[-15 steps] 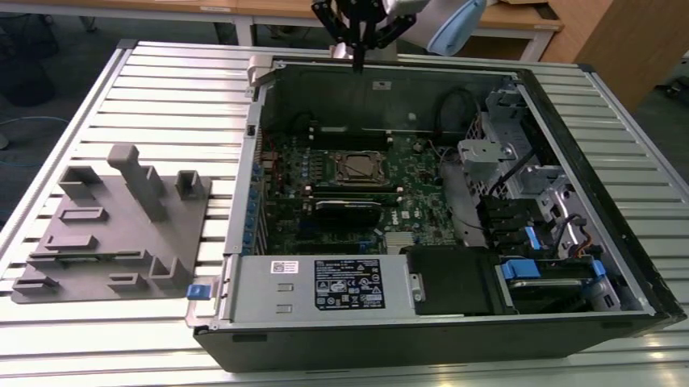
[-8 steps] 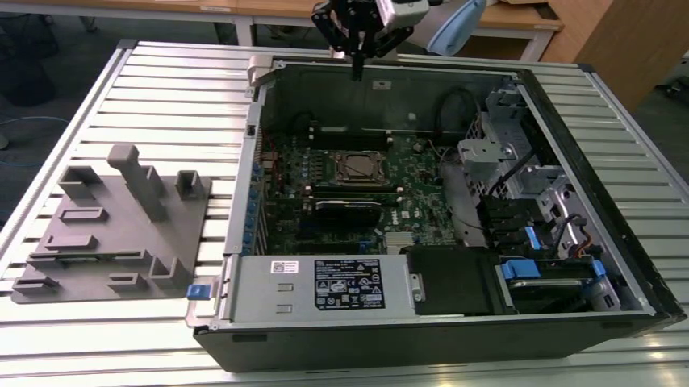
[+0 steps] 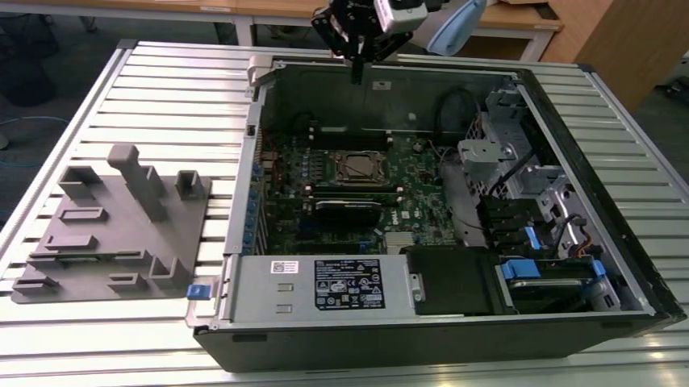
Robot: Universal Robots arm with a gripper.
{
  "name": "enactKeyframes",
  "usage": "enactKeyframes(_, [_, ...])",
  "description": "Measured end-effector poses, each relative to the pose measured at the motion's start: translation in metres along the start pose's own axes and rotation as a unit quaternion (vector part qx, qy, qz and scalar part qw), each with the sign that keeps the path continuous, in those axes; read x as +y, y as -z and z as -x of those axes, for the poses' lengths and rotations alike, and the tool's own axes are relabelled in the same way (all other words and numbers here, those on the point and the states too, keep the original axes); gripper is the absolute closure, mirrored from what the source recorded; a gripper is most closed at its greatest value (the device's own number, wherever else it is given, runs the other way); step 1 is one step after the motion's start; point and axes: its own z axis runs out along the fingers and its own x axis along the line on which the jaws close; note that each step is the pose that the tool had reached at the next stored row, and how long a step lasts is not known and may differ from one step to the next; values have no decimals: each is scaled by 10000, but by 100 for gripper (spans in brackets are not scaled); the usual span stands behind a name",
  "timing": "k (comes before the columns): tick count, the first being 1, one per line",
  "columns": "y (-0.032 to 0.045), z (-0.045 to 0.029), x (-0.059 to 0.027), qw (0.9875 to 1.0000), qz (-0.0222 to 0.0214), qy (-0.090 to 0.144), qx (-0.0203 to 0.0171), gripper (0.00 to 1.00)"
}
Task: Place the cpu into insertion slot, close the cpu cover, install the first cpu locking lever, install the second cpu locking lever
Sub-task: 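Install the first cpu locking lever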
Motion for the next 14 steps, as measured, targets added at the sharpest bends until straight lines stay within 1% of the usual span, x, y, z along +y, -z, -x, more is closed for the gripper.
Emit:
enactKeyframes(5, [-8,134,11,10000,-2,-1,17,89])
enactKeyframes(6, [-9,150,9,10000,-3,-1,18,89])
enactKeyframes(8, [-13,157,-11,10000,-3,-1,18,89])
enactKeyframes(14, [-21,180,-149,10000,-1,-1,18,89])
